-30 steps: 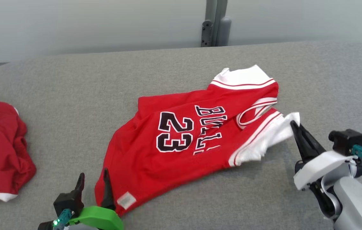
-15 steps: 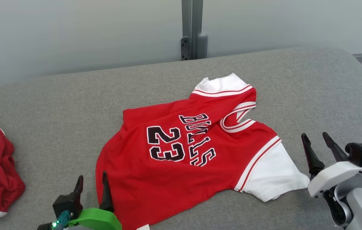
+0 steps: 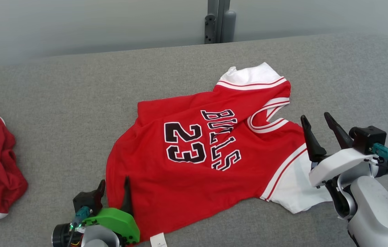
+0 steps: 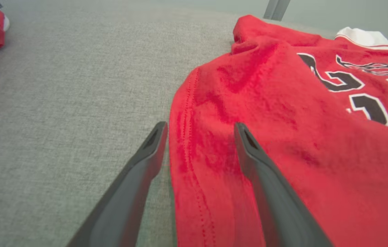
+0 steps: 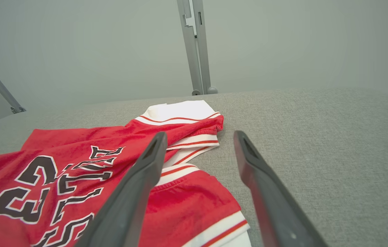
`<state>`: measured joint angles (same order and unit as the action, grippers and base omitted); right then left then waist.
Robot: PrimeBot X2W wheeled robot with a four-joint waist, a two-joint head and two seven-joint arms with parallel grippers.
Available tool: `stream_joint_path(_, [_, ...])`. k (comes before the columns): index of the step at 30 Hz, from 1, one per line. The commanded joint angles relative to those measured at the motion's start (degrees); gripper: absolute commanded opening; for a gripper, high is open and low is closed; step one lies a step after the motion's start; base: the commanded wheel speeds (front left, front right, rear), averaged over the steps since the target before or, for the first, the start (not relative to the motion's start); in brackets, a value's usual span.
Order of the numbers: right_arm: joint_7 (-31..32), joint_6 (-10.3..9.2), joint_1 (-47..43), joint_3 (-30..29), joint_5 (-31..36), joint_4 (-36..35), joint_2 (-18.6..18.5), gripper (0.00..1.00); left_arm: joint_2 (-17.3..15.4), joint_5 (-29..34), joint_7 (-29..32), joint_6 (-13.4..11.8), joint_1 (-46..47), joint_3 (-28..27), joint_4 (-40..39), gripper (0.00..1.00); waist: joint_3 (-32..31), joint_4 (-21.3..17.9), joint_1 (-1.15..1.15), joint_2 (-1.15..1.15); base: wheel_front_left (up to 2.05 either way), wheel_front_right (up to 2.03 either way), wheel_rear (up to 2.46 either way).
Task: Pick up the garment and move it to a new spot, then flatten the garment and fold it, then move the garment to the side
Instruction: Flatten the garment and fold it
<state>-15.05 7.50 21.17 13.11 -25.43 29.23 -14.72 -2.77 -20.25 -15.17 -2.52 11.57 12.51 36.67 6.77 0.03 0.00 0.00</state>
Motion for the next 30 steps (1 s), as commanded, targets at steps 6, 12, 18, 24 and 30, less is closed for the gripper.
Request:
stream_joint_path(6, [-0.2,-0.01,1.8,0.2,0.3,-0.1,0.0,1.0,-0.2,-0.4,0.1,-1.0,7.0,1.4,9.6,1.0,3.9,-0.7,0.0,0.0,0.0,0.0,0.0])
stream_joint_path(12, [-0.2,-0.01,2.2,-0.6,0.5,-0.3,0.2,1.0,-0.1,-0.6,0.3,0.1,10.6,2.6,14.0,0.0,5.5,-1.4,0.0,0.0,0.0,0.0,0.0])
stream_joint_path(18, [-0.2,-0.01,2.7,-1.5,1.0,-0.7,0.8,1.0,-1.6,1.9,0.1,-0.5,14.6,0.0,10.6,0.0,6.5,-2.2,0.0,0.0,0.0,0.0,0.0])
stream_joint_path(24, [-0.2,-0.01,3.2,-2.2,1.7,-0.8,1.7,1.0,-4.6,4.6,0.0,-1.0,20.8,-2.5,10.4,0.0,7.4,-3.4,0.0,0.0,0.0,0.0,0.0])
stream_joint_path(30, [-0.2,-0.01,3.3,-2.4,2.1,-0.7,2.7,1.0,-6.2,5.6,0.0,-1.8,24.0,-3.4,16.3,1.0,7.4,-4.5,0.0,0.0,0.0,0.0,0.0])
